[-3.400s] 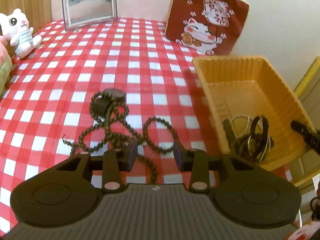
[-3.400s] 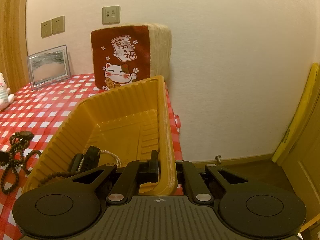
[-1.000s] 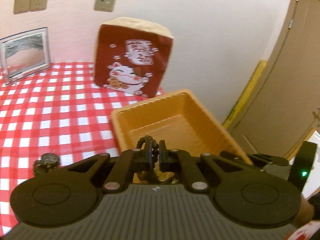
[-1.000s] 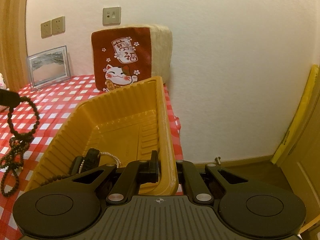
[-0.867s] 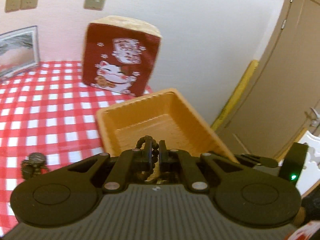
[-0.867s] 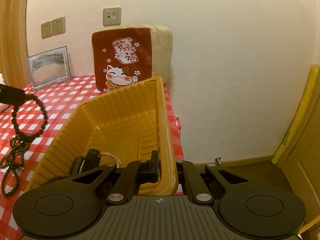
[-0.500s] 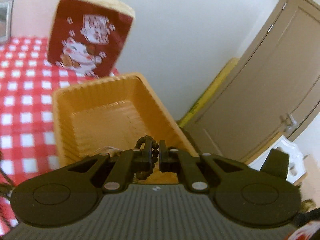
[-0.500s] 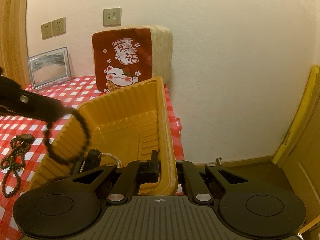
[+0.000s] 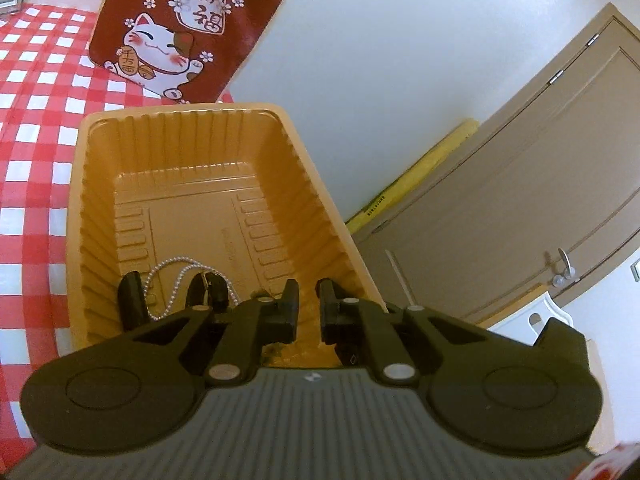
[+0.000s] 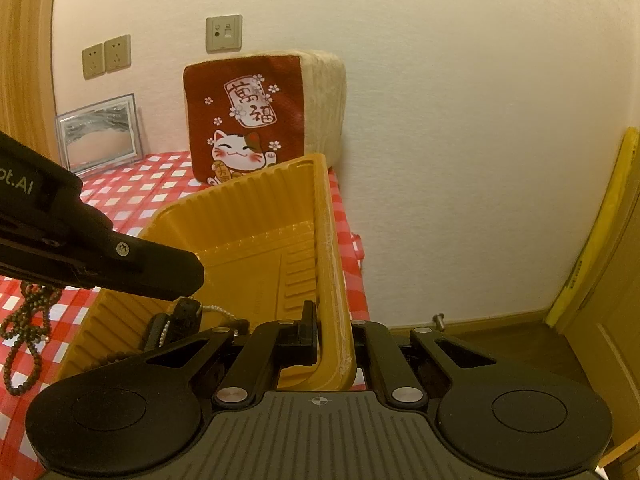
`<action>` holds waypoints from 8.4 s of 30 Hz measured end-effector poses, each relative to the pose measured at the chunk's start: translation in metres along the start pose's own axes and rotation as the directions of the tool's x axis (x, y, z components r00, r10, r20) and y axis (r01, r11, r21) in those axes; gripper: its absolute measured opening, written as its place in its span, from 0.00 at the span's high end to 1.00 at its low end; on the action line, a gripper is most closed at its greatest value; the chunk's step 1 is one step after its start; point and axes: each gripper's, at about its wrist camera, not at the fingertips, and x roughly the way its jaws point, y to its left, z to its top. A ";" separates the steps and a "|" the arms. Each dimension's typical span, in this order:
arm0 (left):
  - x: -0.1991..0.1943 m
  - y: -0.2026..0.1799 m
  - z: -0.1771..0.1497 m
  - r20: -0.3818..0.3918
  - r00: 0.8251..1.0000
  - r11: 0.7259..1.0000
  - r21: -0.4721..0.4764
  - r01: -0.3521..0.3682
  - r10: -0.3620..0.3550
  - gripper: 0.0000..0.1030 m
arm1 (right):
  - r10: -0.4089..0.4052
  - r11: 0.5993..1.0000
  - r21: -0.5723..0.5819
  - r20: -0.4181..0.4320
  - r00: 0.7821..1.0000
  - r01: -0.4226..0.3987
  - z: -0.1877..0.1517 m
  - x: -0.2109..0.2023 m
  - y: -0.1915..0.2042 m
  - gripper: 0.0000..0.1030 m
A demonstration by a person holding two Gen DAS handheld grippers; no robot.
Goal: Organize jewelry
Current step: 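Lift the bead bracelet with the left tool and drop it into the tray, then move the left tool back toward the remaining bead strands on the table, then grasp a dark bead strand from the table with the left tool, then carry the bead strand over the orange tray and open the left tool, then grasp the long dark bead necklace with pendant using the left tool, then lift the bead necklace high with the left tool and carry it over the tray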
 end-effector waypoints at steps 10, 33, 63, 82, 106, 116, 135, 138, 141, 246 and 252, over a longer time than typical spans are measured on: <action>-0.019 0.000 0.003 0.063 0.995 0.997 0.026 -0.074 0.072 0.86 | 0.003 1.000 0.001 0.000 1.000 -0.003 0.000 0.002 0.000 0.96; -0.117 0.088 -0.030 0.093 0.857 0.860 -0.112 -0.498 0.508 0.75 | 0.002 1.000 -0.007 -0.009 1.000 -0.002 -0.001 0.008 -0.002 0.96; -0.118 0.105 -0.034 0.049 0.773 0.774 -0.050 -0.631 0.633 0.72 | -0.003 1.000 -0.015 -0.013 1.000 0.003 -0.002 0.007 -0.001 0.96; -0.060 0.119 -0.042 0.002 0.817 0.816 0.056 -0.575 0.576 0.73 | -0.006 1.000 -0.013 -0.019 1.000 0.006 -0.002 0.010 -0.003 0.96; -0.035 0.125 -0.037 0.022 0.793 0.788 0.104 -0.607 0.608 0.93 | -0.012 1.000 -0.008 -0.037 0.999 0.012 -0.001 0.016 -0.004 0.96; -0.038 0.119 -0.040 0.025 0.805 0.797 0.122 -0.592 0.593 0.94 | -0.010 1.000 -0.011 -0.035 0.999 0.009 0.000 0.017 -0.004 0.96; -0.034 0.036 -0.006 0.108 0.925 0.908 0.182 -0.378 0.363 0.94 | 0.008 1.000 -0.016 -0.015 1.000 -0.008 -0.002 0.013 0.000 0.96; -0.019 0.033 -0.003 0.091 0.935 0.918 0.179 -0.355 0.344 0.94 | 0.010 1.000 -0.020 -0.012 1.000 -0.010 -0.003 0.012 0.001 0.96; -0.008 0.031 0.000 0.075 0.941 0.923 0.185 -0.338 0.330 0.94 | 0.011 1.000 -0.021 -0.011 1.000 -0.011 -0.003 0.011 0.002 0.96; -0.119 0.136 -0.038 0.144 0.773 0.777 0.040 -0.628 0.618 0.89 | 0.001 1.000 -0.028 -0.019 1.000 -0.001 -0.004 0.014 0.004 0.96; -0.165 0.111 -0.030 0.241 0.755 0.774 0.019 -0.632 0.610 0.89 | 0.005 1.000 -0.027 -0.016 1.000 -0.005 -0.004 0.014 0.005 0.96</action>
